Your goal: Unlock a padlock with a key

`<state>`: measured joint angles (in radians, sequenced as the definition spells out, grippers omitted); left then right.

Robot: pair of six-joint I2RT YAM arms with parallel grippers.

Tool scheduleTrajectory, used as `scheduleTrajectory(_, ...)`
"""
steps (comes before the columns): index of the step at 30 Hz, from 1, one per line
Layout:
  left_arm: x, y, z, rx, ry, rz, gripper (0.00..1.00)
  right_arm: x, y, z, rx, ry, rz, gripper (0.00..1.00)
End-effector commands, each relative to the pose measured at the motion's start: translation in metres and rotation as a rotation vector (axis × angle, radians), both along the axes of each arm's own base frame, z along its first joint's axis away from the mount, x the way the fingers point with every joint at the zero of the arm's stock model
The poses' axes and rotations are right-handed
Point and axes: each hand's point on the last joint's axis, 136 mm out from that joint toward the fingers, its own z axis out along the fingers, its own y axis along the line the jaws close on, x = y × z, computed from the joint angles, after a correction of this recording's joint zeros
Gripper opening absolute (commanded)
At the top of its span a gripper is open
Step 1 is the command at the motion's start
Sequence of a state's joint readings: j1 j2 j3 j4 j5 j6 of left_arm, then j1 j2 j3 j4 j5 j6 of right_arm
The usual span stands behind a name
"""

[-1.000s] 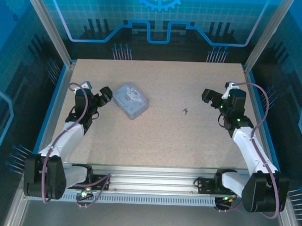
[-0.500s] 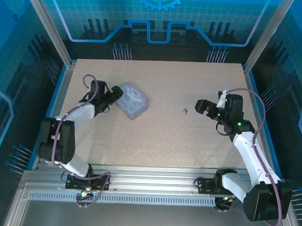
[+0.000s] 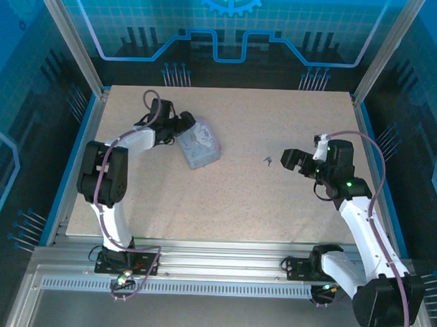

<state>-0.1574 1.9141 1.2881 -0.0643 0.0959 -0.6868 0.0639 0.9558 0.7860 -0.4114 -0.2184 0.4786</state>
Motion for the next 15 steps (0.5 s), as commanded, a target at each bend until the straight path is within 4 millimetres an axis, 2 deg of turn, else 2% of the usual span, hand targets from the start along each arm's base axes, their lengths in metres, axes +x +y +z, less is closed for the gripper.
scheduleTrajectory(1, -0.003, -0.047, 0.006, -0.024, -0.010, -0.168, 0.91, -0.003, 0.010, -0.006, -0.002, 0.023, 0.053, 1.00)
scheduleTrajectory(5, -0.008, -0.084, 0.010, -0.027, -0.024, -0.274, 0.91, 0.002, 0.018, -0.012, 0.003, 0.046, 0.083, 1.00)
scheduleTrajectory(10, -0.025, -0.115, 0.016, -0.057, -0.029, -0.360, 0.90, 0.009, 0.039, -0.025, 0.001, 0.092, 0.145, 1.00)
scheduleTrajectory(12, -0.034, -0.118, 0.017, -0.049, -0.034, -0.371, 0.89, 0.013, 0.049, -0.031, 0.005, 0.108, 0.176, 1.00)
scheduleTrajectory(15, -0.044, -0.111, 0.026, -0.051, -0.057, -0.345, 0.90, 0.021, 0.064, -0.040, 0.019, 0.134, 0.215, 0.99)
